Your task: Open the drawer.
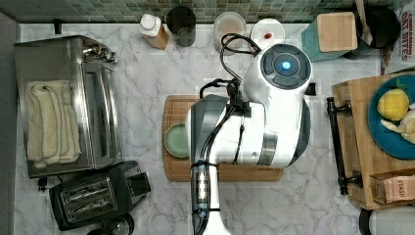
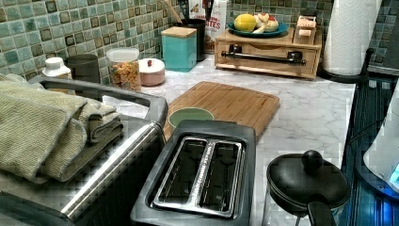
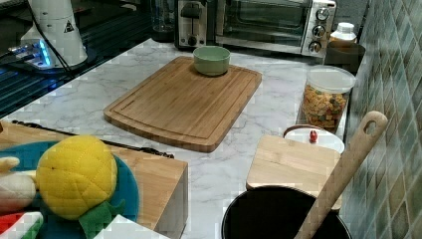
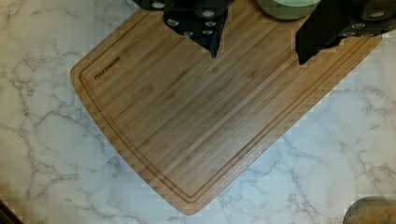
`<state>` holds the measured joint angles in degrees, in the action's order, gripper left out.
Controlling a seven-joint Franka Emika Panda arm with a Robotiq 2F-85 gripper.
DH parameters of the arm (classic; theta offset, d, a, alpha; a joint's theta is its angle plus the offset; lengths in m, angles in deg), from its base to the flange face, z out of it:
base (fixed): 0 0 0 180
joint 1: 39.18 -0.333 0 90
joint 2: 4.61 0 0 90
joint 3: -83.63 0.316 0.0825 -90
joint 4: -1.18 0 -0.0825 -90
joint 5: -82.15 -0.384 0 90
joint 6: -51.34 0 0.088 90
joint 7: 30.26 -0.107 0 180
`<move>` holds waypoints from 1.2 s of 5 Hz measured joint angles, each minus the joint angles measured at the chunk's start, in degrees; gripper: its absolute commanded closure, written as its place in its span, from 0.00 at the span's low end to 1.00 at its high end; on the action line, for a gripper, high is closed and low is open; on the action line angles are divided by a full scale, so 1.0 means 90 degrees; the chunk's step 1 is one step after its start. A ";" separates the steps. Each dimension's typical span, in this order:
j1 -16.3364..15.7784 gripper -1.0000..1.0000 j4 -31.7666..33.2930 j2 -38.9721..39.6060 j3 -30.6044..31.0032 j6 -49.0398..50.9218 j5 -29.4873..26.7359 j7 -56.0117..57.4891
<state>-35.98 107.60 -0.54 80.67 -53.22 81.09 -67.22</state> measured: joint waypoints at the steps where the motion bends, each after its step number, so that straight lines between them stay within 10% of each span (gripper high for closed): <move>1: 0.0000 0.00 0.0012 0.0007 -0.0010 -0.0096 0.0000 0.0000; 3: 0.0001 0.00 0.0193 0.0015 -0.0027 -0.0406 -0.0001 0.0519; 6: 0.0070 0.00 0.1343 -0.0092 -0.0258 -0.1191 0.0269 0.4681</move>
<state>-35.35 119.69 -1.37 78.35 -63.94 83.51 -25.10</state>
